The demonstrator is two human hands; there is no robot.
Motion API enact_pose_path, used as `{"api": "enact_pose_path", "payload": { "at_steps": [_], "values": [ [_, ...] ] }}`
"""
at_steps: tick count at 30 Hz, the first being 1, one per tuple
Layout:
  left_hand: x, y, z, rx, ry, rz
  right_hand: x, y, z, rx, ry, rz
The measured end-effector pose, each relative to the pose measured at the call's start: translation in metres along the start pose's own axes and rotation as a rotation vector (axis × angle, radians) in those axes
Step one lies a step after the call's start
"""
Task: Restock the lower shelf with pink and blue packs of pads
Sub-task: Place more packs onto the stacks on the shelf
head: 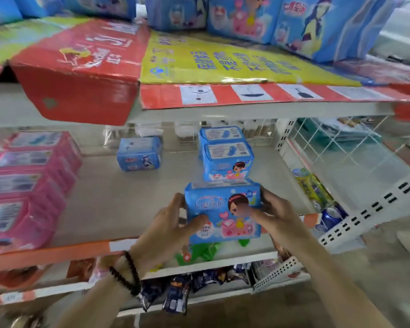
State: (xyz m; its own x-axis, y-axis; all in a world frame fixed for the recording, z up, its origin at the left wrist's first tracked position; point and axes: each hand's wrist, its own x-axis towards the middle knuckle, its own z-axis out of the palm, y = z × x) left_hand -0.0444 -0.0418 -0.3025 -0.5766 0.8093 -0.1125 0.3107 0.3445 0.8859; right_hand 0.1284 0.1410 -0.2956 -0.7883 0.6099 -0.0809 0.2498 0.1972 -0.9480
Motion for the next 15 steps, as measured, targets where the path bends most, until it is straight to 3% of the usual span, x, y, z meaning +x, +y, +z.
{"api": "enact_pose_path", "payload": {
  "at_steps": [7,15],
  "values": [
    [0.042,-0.015,0.010,0.064,-0.044,0.051,0.011,0.012,0.006,-0.064,0.112,-0.006],
    [0.065,-0.020,0.037,0.142,-0.021,-0.020,0.049,0.040,-0.020,-0.137,-0.006,-0.039]
  ]
}}
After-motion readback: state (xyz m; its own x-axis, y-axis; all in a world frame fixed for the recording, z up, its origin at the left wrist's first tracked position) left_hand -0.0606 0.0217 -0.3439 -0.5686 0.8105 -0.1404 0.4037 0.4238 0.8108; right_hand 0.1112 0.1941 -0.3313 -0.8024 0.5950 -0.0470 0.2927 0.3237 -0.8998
